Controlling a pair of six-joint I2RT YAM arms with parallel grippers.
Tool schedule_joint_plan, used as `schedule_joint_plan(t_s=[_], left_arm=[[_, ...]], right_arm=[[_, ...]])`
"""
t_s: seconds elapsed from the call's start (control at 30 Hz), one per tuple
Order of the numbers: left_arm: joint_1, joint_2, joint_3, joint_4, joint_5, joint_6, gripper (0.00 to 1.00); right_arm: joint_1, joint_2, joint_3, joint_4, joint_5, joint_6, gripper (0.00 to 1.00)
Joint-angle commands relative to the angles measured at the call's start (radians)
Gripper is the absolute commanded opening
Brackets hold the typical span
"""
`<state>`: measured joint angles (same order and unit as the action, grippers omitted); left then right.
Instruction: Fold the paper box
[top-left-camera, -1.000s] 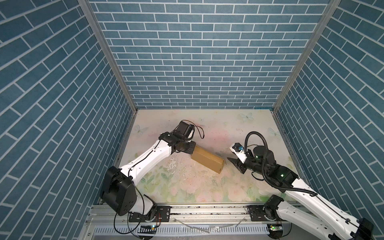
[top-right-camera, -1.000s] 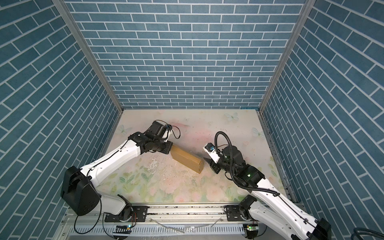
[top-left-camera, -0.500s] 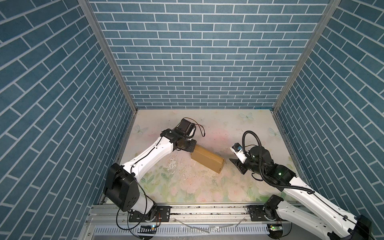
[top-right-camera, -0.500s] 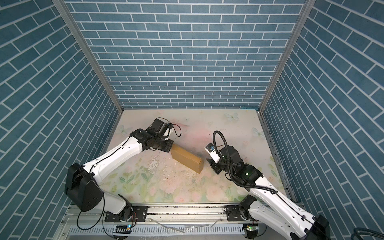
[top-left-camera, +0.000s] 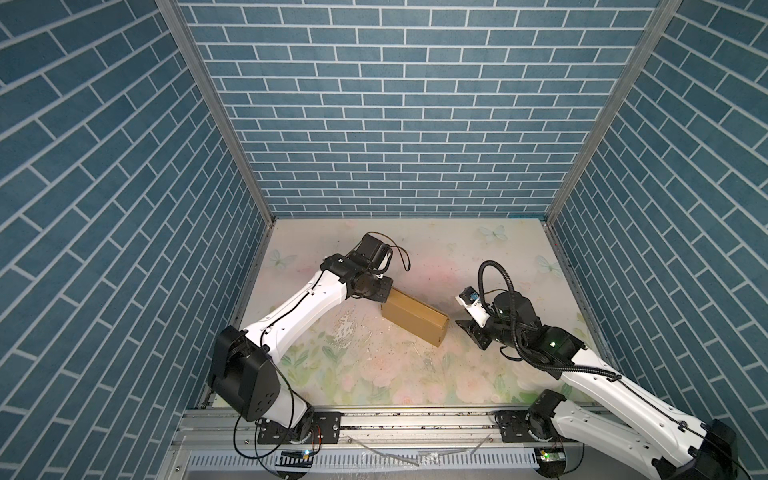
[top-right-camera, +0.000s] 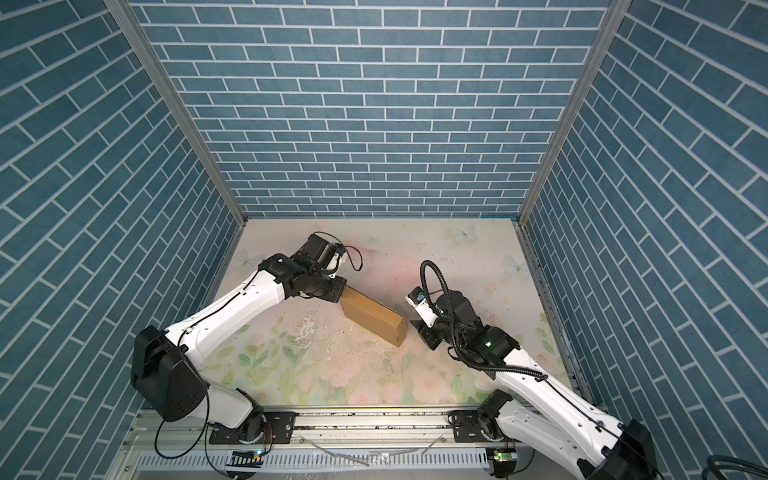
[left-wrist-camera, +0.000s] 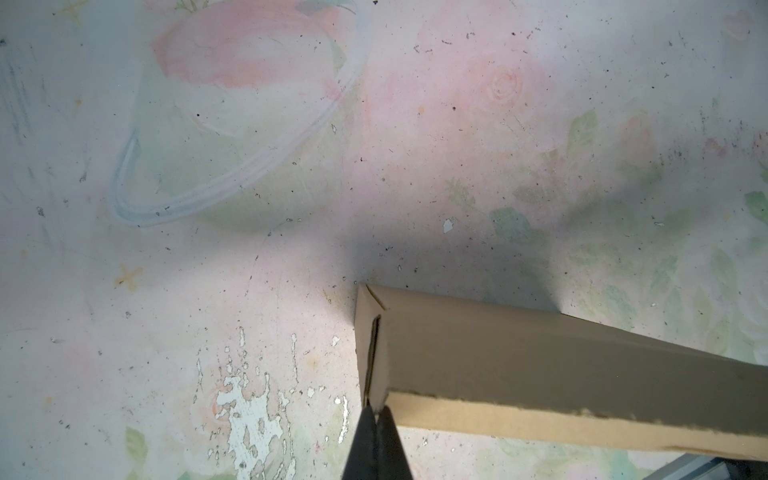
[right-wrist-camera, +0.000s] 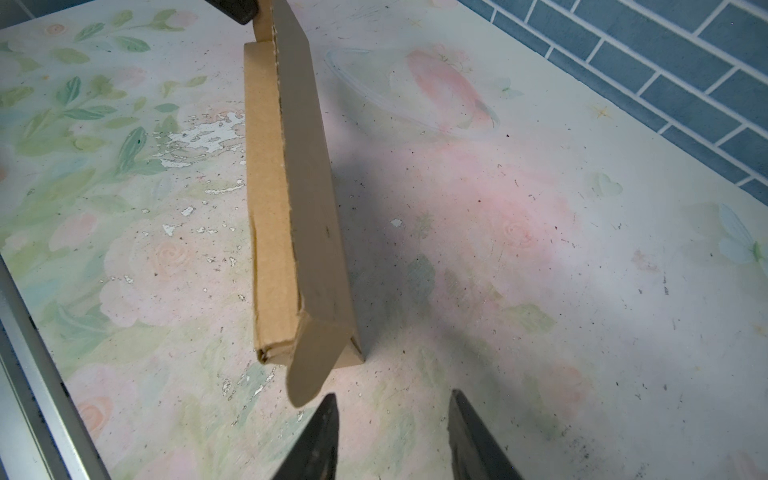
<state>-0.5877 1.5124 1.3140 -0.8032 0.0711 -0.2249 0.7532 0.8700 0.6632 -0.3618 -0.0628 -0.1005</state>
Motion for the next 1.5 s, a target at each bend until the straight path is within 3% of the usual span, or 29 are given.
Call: schedule_joint_plan(t_s=[0.0,0.37,1.47], left_arm=[[-0.006,0.017,0.027,-0.028,-0.011,-0.004,0.00],[-0.004,0.023,0.043,-0.040,-0.011,-0.010,0.00],[-0.004,0.052,0.105,-0.097,0.013,-0.007,0.00]], right_arm=[[0.008,0.012,-0.013,0.005,-0.033,0.031,0.44],[0.018,0.041,-0.001,0.055,-0.109,0.021,0.44],[0.018,0.088,0.040,0.114,-0.139,-0.014,0.46]])
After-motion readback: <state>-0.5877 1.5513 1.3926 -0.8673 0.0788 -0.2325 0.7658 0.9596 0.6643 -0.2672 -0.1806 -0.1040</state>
